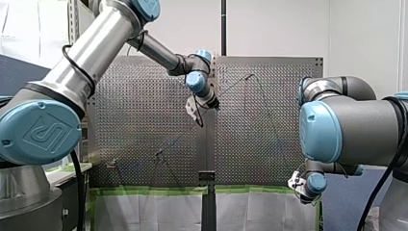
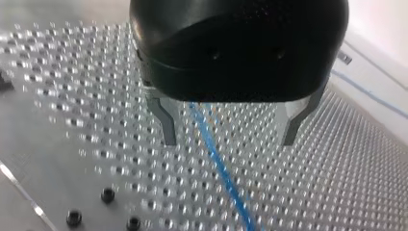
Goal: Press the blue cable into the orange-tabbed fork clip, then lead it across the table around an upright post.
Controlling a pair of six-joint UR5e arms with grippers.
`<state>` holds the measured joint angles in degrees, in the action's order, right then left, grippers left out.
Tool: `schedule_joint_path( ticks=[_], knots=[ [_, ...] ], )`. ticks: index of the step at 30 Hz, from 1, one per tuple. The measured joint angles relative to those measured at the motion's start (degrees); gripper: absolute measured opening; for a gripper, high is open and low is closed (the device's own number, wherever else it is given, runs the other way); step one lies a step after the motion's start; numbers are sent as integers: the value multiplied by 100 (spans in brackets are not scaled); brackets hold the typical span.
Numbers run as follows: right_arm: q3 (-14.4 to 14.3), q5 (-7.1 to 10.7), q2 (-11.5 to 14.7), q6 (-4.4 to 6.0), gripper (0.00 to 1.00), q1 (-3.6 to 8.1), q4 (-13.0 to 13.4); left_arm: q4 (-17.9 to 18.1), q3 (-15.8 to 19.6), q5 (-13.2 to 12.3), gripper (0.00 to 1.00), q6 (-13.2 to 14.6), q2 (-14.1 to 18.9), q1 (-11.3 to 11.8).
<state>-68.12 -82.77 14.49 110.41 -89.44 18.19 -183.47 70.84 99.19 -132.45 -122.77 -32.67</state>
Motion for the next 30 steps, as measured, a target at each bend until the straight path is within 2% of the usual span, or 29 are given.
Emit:
schedule_joint_path(
  ticks=[6,14,19,24,30],
  knots=[
    [-2,21,-1,0,0,-1,-7,-149,149,-187,98,42,218,-40],
    [-4,31,-2,0,0,-1,0,-163,427,-142,98,128,559,-69],
    [-1,32,-3,0,0,0,-1,-143,508,-16,98,262,852,-162],
    [0,34,-3,-5,0,-4,-4,52,518,76,98,507,1133,-239],
    [3,39,-3,-10,0,-36,-9,389,516,-131,98,870,1500,-274]
  ],
)
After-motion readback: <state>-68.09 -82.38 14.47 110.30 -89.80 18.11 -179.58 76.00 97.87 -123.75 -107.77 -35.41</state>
